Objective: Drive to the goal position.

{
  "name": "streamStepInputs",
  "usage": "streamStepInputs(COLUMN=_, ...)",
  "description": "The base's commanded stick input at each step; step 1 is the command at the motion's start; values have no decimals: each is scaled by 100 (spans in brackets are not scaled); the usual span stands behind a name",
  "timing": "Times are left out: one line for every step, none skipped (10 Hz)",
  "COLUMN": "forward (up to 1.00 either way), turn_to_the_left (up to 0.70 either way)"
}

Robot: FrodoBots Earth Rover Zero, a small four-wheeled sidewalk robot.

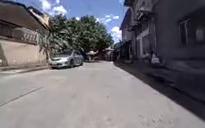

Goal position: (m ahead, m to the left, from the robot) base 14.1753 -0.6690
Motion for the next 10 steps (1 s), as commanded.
streamStepInputs(forward=100, turn_to_the_left=0)
streamStepInputs(forward=100, turn_to_the_left=0)
streamStepInputs(forward=100, turn_to_the_left=0)
streamStepInputs(forward=100, turn_to_the_left=0)
streamStepInputs(forward=100, turn_to_the_left=0)
streamStepInputs(forward=100, turn_to_the_left=0)
streamStepInputs(forward=100, turn_to_the_left=0)
streamStepInputs(forward=100, turn_to_the_left=0)
streamStepInputs(forward=100, turn_to_the_left=0)
streamStepInputs(forward=100, turn_to_the_left=0)
